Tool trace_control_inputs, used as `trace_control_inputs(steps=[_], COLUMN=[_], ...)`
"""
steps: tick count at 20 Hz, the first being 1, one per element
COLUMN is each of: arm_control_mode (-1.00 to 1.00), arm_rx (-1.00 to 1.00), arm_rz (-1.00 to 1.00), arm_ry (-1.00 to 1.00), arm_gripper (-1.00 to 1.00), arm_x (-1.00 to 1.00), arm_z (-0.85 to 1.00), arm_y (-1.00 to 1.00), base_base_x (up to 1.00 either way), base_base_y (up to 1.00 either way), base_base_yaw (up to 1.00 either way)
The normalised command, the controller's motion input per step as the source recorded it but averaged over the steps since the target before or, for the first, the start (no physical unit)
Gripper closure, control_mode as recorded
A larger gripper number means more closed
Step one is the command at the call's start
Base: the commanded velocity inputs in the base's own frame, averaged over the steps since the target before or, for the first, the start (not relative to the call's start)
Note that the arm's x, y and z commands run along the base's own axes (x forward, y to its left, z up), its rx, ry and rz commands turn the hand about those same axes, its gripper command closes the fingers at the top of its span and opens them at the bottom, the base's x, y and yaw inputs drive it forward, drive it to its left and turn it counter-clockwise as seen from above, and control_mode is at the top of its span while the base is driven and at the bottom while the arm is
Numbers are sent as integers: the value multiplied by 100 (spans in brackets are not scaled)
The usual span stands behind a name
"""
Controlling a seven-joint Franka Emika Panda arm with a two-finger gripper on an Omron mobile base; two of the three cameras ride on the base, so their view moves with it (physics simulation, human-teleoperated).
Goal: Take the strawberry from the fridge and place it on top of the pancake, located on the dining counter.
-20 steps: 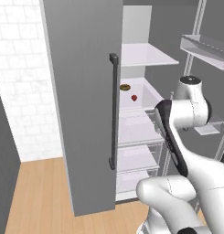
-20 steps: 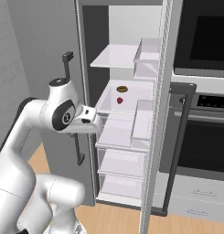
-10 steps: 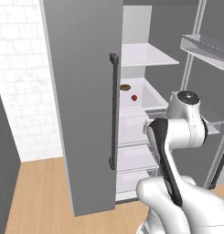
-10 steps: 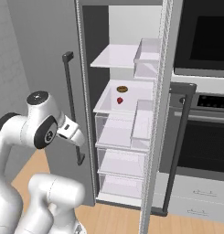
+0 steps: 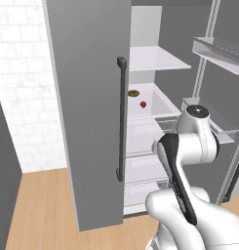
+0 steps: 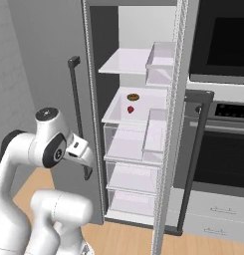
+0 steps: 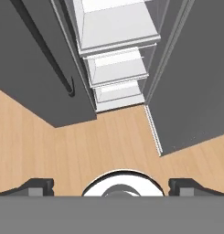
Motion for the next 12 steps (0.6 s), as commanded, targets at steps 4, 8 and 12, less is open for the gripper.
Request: trace_control_inputs(steps=[4,8,12], arm_control_mode=[-100,-100,-100], arm_rx=[2,1,0], arm_rz=[1,-1,-2], arm_ry=[1,-1,0], arm_gripper=[-100,-100,-100], arm_x=[-3,-2,0], arm_z=[-4,-1,0], arm_y=[0,0,0], base_base_x=[0,0,0], base_base_y=[0,0,0], base_base_yaw=[0,0,0])
